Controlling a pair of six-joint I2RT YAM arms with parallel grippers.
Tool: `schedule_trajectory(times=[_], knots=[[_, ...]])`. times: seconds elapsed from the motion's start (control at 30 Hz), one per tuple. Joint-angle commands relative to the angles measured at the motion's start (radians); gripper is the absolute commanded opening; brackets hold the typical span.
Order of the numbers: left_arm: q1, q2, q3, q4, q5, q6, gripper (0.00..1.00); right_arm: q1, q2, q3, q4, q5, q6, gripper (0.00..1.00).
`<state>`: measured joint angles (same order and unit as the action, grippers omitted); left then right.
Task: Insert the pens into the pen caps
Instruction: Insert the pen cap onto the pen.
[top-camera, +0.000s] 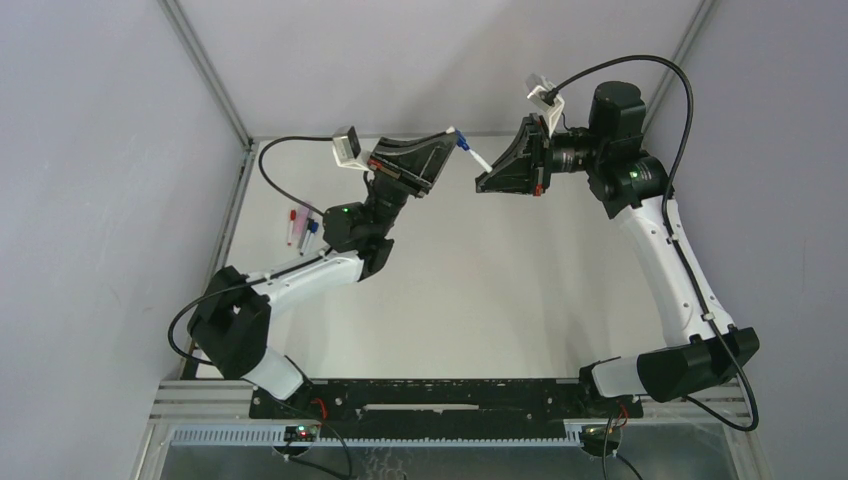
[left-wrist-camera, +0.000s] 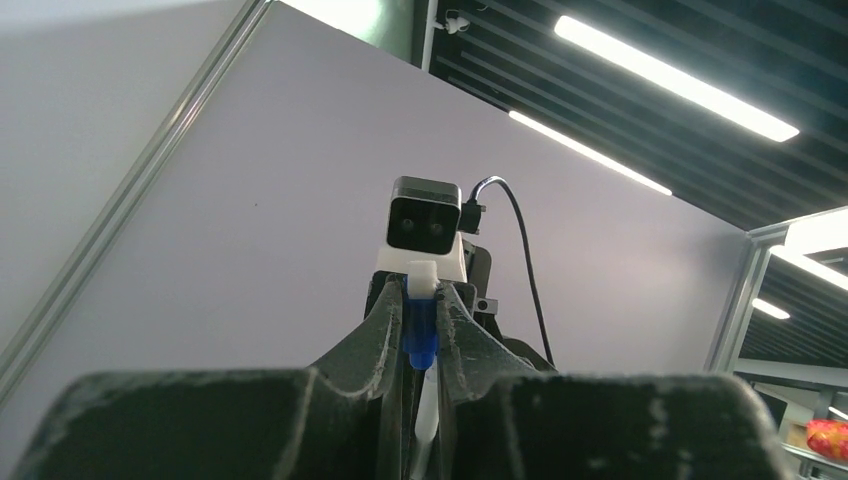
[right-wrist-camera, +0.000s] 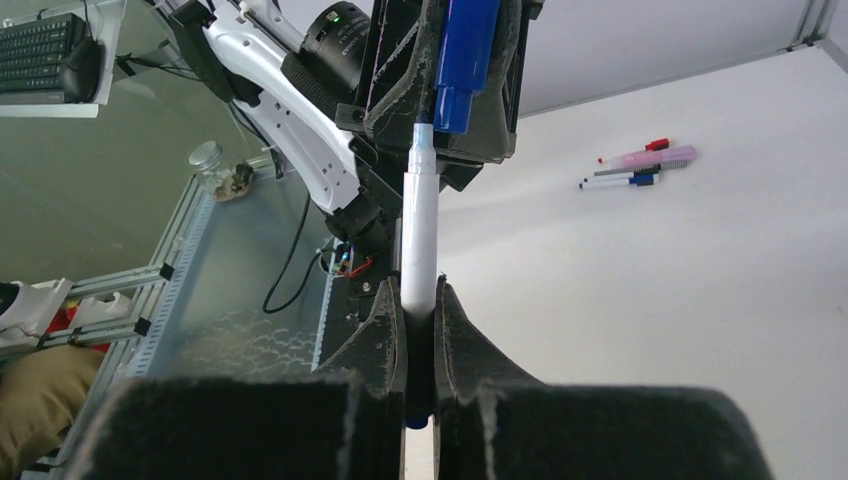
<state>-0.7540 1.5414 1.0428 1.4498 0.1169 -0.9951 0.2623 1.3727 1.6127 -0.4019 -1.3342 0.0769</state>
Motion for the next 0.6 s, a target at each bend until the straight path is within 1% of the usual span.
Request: schedule_trajectory(times=[0.0,0.23,0.57], knots=[[-0.009,-0.001,0.024,0.031,0.013,-0.007,0.0,0.0,0.001,0.032,-0.005,0.012,0.008,0.0],[-0.01,-0.025,0.002,0.031,0.003,0.017,0.0,-0.012,-0.016,0.008,-0.015,0.007,-0.016,0.0],[-0.009,-0.041,-0.007,0.031,0.006,0.017,0.0,-0.022,-0.023,-0.023,0.003,0.013,-0.008,0.0]])
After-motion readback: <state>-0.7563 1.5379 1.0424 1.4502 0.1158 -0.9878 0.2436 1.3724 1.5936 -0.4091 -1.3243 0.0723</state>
